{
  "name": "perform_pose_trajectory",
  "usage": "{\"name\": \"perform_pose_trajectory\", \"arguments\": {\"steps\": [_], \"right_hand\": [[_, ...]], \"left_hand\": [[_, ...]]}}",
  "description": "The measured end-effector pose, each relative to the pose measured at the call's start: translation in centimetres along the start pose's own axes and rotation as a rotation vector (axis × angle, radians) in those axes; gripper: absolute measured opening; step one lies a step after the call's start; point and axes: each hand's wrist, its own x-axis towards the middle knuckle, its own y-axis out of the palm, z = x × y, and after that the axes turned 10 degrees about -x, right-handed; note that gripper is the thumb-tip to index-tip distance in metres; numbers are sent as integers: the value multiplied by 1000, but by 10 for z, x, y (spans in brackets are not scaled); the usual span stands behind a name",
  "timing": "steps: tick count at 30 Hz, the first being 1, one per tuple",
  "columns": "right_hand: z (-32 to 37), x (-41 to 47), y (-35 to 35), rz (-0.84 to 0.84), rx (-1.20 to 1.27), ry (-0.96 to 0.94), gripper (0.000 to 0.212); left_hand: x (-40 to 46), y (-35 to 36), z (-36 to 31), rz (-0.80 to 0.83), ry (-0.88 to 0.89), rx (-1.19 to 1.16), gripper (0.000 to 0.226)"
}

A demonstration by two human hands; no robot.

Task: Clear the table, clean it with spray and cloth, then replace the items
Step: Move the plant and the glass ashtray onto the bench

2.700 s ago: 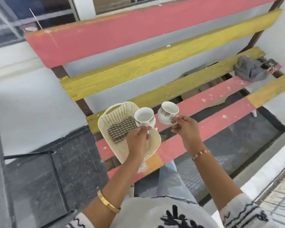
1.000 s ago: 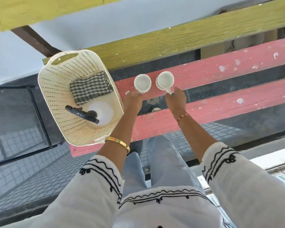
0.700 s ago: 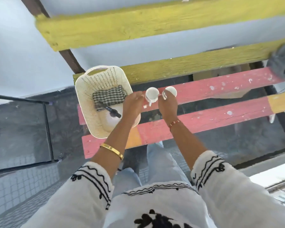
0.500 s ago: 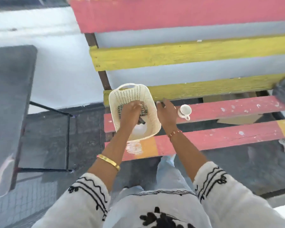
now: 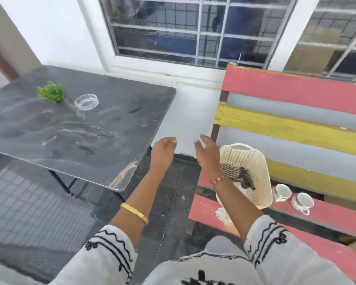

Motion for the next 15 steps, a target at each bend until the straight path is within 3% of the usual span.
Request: {"name": "perform_pose_trajectory", "arguments": {"steps": [5, 15], "right_hand": [[54, 1, 47, 131, -13, -169, 41], [120, 9, 139, 326, 47, -266, 41]], "left_hand": [[3, -71, -2, -240, 3, -57, 31], [24, -165, 12, -477, -37, -30, 28]]}}
